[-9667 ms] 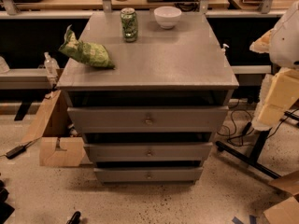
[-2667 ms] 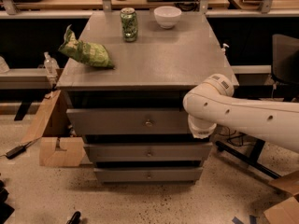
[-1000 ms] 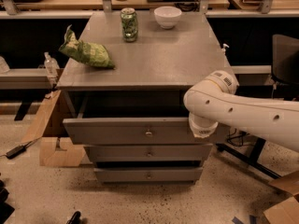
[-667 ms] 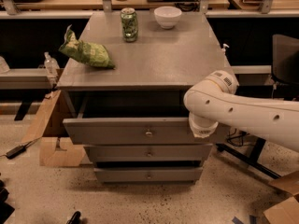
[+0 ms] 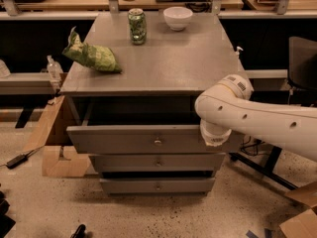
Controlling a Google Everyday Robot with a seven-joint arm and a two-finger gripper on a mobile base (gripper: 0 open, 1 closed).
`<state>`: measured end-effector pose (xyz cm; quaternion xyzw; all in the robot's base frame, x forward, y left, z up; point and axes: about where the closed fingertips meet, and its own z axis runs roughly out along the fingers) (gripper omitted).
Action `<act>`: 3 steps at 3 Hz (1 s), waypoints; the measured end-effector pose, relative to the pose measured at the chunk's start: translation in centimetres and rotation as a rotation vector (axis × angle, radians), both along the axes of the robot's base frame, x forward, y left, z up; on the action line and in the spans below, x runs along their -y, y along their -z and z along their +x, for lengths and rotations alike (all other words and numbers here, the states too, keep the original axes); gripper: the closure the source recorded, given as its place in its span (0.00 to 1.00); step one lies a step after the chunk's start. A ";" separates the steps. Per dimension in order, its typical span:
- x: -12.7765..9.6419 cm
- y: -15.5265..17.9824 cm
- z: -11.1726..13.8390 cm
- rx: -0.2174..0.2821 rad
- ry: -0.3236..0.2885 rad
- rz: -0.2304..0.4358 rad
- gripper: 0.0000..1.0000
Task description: Open top drawer
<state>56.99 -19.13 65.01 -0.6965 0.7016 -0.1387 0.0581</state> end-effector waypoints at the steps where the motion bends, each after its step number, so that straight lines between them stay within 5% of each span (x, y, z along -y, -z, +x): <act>1: 0.0 -0.3 0.0 0.000 0.000 0.000 0.51; 3: 0.0 -0.4 0.0 0.000 0.000 0.000 0.05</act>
Offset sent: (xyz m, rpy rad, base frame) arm 0.0000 0.0000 0.0025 0.0000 0.0000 0.0000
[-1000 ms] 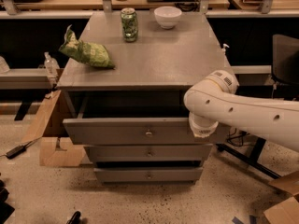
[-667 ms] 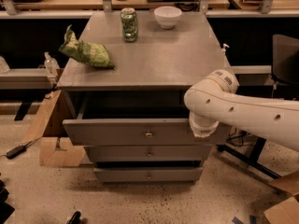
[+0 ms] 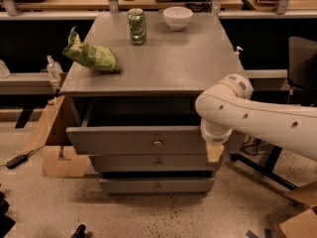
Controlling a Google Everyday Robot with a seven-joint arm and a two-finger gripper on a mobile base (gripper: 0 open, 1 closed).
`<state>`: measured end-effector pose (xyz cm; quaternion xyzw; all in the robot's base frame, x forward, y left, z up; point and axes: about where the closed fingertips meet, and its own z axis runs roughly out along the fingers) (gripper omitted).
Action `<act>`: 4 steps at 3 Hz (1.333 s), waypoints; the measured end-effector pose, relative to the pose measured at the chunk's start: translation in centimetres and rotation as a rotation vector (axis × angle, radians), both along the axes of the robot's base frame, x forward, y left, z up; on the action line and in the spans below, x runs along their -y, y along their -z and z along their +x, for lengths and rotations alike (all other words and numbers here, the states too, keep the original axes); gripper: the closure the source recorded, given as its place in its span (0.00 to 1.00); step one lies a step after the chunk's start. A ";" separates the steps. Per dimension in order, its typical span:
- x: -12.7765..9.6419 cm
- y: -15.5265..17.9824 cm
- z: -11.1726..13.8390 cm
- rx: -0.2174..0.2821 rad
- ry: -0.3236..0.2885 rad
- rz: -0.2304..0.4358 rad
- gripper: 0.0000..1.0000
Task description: Open top drawer
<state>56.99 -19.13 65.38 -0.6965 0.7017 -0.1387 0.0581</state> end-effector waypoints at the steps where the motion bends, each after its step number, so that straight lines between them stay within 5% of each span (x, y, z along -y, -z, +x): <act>1: 0.0 0.0 0.0 0.000 0.000 0.000 0.00; 2: 0.0 0.0 0.0 0.000 0.000 0.000 0.00; 3: 0.1 0.1 -0.1 -0.002 0.000 -0.001 0.18; 4: 0.0 0.2 -1.7 -0.057 0.019 -0.022 0.41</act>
Offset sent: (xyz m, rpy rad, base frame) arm -0.0001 -0.0001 -0.0001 -0.0001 0.0003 -0.0001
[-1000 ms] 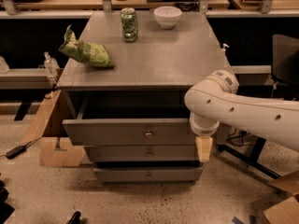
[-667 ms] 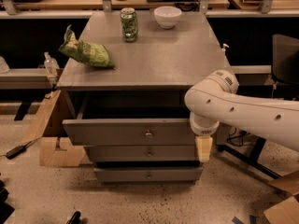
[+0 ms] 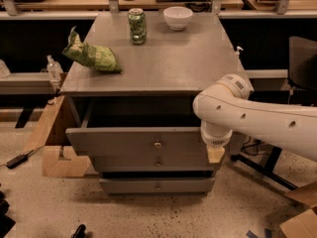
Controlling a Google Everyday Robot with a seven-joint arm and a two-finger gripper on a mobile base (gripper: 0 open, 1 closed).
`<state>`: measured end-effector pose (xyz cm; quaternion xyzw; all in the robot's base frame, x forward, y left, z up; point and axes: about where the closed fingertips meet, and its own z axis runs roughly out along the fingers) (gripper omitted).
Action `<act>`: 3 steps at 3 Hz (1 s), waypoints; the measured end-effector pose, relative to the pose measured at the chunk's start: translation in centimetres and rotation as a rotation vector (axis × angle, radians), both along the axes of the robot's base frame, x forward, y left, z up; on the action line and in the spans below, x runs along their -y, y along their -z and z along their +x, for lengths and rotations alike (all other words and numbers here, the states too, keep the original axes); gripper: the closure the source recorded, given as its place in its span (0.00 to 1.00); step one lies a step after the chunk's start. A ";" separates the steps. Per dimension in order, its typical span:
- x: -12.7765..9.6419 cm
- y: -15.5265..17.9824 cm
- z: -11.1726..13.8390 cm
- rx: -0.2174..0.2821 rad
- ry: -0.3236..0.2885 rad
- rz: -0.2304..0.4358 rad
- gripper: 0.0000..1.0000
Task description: Open top drawer
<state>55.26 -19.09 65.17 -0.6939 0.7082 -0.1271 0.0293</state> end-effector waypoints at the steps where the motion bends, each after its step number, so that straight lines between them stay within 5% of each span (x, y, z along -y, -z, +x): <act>1: 0.2 -0.3 -2.8 -0.055 0.043 -0.017 0.65; 2: 0.2 -1.2 -2.8 -0.055 0.043 -0.017 0.88; 3: 0.2 -1.8 -2.8 -0.055 0.043 -0.017 1.00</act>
Offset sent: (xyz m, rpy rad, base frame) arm -0.1904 -0.0126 0.0447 -0.0771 0.2692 -0.3194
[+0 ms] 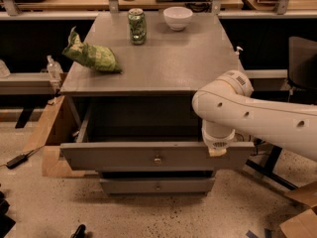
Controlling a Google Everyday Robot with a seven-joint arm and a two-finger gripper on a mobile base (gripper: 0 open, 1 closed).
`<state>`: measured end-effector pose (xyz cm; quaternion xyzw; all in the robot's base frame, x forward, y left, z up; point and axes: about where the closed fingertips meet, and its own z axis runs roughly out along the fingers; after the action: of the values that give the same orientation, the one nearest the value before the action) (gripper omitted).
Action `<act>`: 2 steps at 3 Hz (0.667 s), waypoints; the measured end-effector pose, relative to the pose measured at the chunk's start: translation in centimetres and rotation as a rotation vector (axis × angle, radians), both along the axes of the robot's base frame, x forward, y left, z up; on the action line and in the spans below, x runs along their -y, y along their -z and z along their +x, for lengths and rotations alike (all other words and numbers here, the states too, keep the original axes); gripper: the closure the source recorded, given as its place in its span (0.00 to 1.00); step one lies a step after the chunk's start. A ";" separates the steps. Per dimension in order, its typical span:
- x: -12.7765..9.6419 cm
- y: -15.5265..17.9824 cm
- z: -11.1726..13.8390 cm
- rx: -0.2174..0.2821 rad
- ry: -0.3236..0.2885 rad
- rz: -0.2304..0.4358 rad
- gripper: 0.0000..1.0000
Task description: Open top drawer
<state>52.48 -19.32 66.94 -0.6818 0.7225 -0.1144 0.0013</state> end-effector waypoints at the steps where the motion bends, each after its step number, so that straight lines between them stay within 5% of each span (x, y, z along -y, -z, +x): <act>1: 0.0 0.0 0.0 0.000 0.000 0.000 1.00; 2: 0.2 0.1 -1.3 -0.018 0.013 0.003 1.00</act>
Offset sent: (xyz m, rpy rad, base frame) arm -0.2894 -0.0357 -0.0134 0.0743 0.3968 -0.2839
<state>51.17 -19.52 66.86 -0.6782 0.7271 -0.1071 -0.0048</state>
